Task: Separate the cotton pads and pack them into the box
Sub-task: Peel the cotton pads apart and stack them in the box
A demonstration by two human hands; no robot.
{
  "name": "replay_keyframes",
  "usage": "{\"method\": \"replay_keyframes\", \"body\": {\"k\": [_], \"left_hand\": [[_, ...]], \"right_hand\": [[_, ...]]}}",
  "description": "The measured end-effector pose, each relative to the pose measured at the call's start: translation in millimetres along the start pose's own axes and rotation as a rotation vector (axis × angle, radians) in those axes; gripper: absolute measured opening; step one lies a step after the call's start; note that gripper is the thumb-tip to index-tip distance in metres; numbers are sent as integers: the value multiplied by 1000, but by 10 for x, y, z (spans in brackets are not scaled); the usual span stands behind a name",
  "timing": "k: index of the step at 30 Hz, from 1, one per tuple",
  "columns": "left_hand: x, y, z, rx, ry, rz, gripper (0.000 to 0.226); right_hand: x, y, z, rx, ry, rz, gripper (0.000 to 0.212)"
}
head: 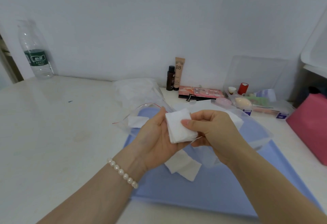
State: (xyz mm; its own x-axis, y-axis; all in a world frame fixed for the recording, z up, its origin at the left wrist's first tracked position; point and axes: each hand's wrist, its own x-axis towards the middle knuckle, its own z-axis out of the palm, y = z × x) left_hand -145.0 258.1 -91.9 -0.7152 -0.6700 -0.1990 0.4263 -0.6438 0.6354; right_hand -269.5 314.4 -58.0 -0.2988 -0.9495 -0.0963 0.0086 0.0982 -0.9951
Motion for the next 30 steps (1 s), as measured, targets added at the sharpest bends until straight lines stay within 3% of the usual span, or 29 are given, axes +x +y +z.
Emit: {"method": "replay_keyframes", "body": {"k": [3,7,10,18,24,30], "left_hand": [[-35,2,37,30,-71,13,77],[-73,-19,78,53,-114,50,46],[-69,-17,78,-33,-89,78,39],[-142,-44,166,-21,-92,215,47],[-184,21,152,-200,-39,129,73],[-109,51,78,-164,9,81,35]], "right_hand": [[-25,11,33,-50,56,-73,10],[-23,66,74,-316,165,-261,16],[-9,90,96,-372,164,-287,24],[-48,5,79,-166,44,-200,28],[-73,42,121,-279,45,-369,27],[-26,15,40,-201,-52,-300,25]]}}
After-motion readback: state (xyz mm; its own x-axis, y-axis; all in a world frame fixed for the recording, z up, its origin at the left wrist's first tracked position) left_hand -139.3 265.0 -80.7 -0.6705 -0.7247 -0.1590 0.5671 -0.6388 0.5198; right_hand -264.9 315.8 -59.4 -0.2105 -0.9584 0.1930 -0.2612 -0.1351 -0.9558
